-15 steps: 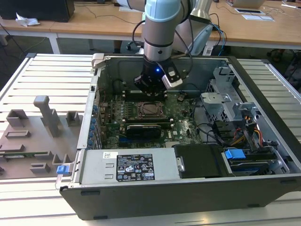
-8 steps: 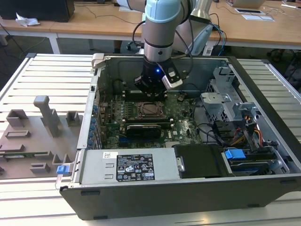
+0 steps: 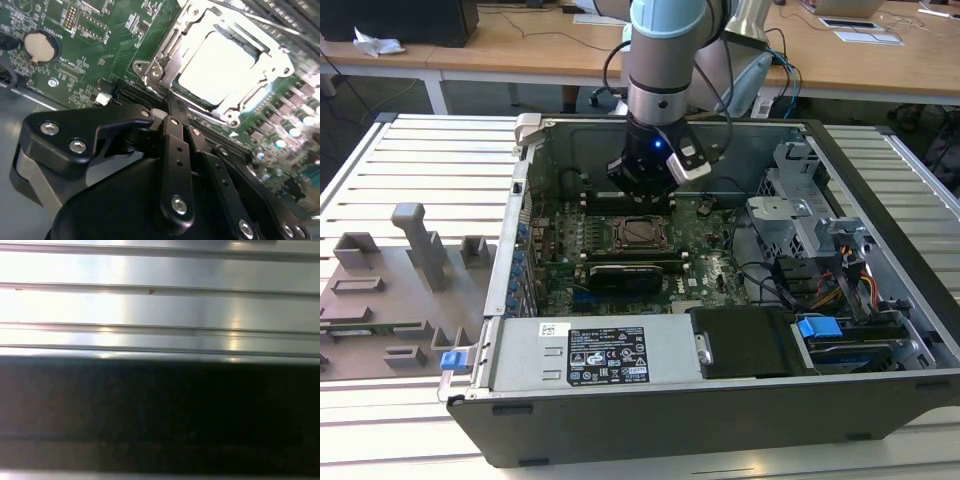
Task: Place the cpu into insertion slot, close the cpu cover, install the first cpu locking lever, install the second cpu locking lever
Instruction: 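Install the first cpu locking lever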
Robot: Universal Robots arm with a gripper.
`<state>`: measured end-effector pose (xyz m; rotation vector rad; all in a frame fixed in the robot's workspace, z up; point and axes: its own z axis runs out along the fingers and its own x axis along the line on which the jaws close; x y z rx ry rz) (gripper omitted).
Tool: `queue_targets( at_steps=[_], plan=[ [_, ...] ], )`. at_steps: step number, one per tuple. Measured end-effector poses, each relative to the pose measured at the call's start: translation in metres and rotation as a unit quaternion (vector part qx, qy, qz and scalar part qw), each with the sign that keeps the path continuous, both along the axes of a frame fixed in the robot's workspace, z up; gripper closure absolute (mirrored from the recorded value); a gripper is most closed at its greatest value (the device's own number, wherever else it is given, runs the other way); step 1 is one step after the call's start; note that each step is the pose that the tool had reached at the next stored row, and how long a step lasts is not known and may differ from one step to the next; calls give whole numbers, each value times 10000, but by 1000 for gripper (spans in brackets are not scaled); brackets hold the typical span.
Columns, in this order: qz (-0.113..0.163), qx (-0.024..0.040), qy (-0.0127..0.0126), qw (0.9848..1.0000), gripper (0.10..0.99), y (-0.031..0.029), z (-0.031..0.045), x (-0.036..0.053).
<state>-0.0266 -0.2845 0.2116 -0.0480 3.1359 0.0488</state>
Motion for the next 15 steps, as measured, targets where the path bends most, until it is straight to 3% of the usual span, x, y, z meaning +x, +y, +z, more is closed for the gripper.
queue_targets(
  at_steps=[1,4,10,15],
  plan=[
    [0,-74,-1,10000,976,1,46,0],
    [0,-125,0,9999,976,-28,50,0],
    [0,-129,0,9999,976,-150,49,0],
    [0,-129,0,9999,976,-219,49,0]
  ],
)
